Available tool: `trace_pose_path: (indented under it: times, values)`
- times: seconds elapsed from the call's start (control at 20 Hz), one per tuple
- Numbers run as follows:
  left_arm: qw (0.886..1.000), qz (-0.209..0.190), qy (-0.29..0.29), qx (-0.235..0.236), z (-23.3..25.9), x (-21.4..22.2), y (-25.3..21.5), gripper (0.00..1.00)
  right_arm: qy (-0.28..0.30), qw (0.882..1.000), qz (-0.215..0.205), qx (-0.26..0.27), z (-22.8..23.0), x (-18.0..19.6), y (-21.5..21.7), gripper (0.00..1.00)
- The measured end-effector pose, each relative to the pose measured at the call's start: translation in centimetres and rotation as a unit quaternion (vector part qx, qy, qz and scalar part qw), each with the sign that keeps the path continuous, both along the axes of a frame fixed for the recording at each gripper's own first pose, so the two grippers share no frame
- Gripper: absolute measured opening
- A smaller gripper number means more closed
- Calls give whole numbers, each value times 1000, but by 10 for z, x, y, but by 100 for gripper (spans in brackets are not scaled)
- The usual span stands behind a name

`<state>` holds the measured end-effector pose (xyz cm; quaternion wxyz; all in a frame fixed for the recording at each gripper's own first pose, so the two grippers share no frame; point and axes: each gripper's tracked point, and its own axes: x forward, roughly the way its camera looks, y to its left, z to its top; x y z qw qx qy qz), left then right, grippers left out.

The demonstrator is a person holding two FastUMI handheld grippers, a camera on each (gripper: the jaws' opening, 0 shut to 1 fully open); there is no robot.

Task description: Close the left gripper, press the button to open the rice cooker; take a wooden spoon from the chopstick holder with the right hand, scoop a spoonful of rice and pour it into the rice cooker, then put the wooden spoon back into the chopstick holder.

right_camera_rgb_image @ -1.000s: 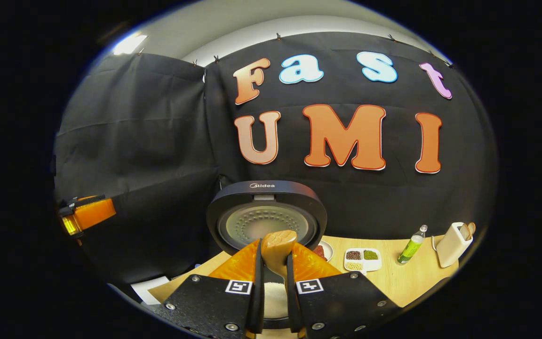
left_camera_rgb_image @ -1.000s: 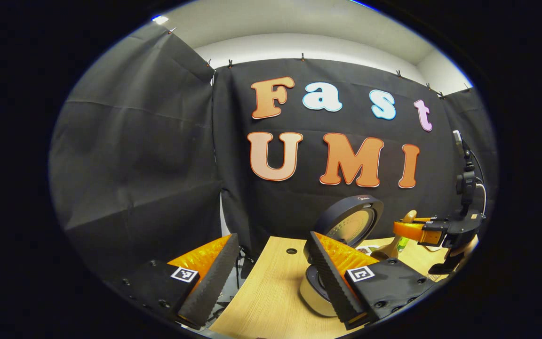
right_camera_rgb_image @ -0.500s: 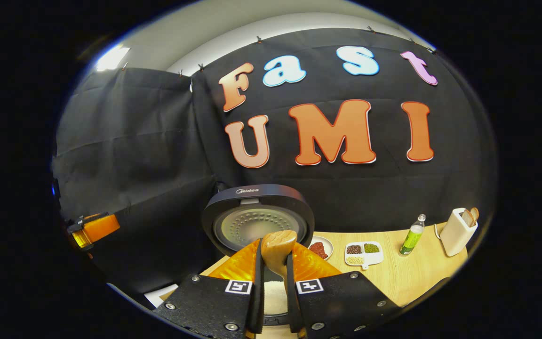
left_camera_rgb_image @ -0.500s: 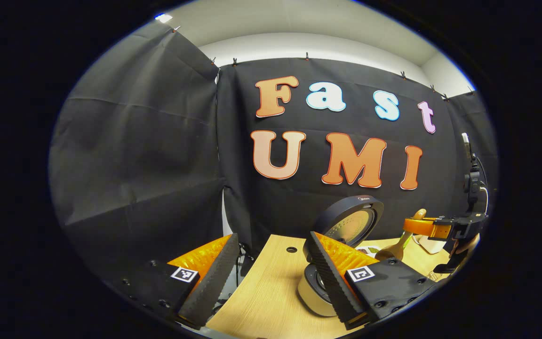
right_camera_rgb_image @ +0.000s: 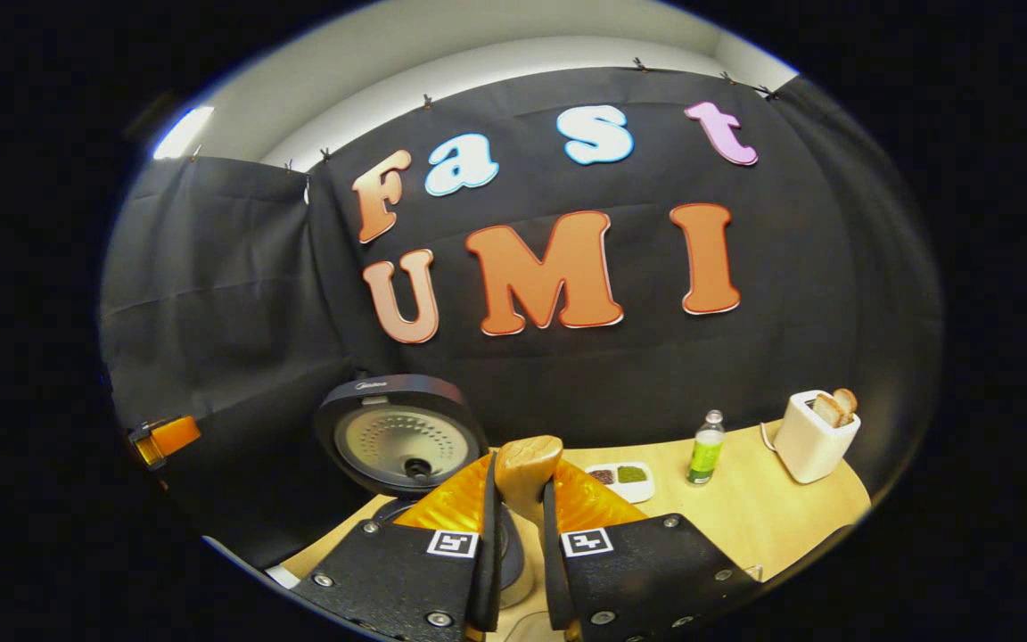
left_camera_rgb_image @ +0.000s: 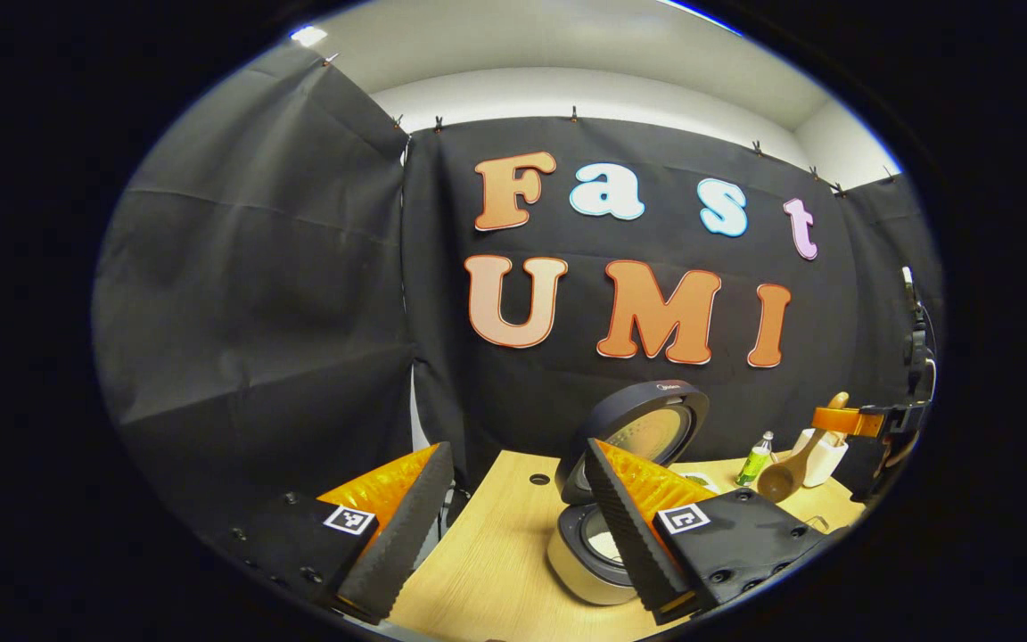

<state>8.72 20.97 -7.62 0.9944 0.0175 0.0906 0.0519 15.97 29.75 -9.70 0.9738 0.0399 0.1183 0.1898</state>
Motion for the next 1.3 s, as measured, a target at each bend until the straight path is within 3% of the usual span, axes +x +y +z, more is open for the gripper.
trace_pose_path:
  times: [0.05, 0.3, 0.35, 0.45, 0.5, 0.6, 0.65, 0.7, 1.3]
  values:
    - [1000, -1, 0, 0, 0, 1, -4, 97, 1, 1000, -12, 0, 0, 0, -15, 20]
    - [1000, -3, -3, 1, 0, 0, -18, 97, 6, 998, -67, -4, -1, -6, -90, 20]
    - [1000, -4, -3, -1, 1, 0, -21, 97, 7, 997, -77, -4, -1, -8, -104, 25]
    - [1000, -7, -4, -2, -2, 1, -29, 97, 12, 995, -97, -4, -6, -14, -132, 20]
    - [1000, -9, -3, -2, -3, 2, -33, 97, 14, 994, -106, -5, -8, -17, -145, 25]
    - [1000, -12, -3, 2, -4, 2, -41, 97, 20, 992, -122, -10, -14, -24, -169, 20]
    - [1000, -12, -3, 3, -4, 3, -45, 97, 24, 991, -128, -12, -18, -27, -179, 25]
    - [1000, -13, -2, 2, -4, 2, -49, 97, 28, 991, -133, -13, -23, -29, -187, 20]
    - [1000, -1, 1, 22, 0, -11, -71, 97, 106, 986, -127, 2, -118, -33, -220, 20]
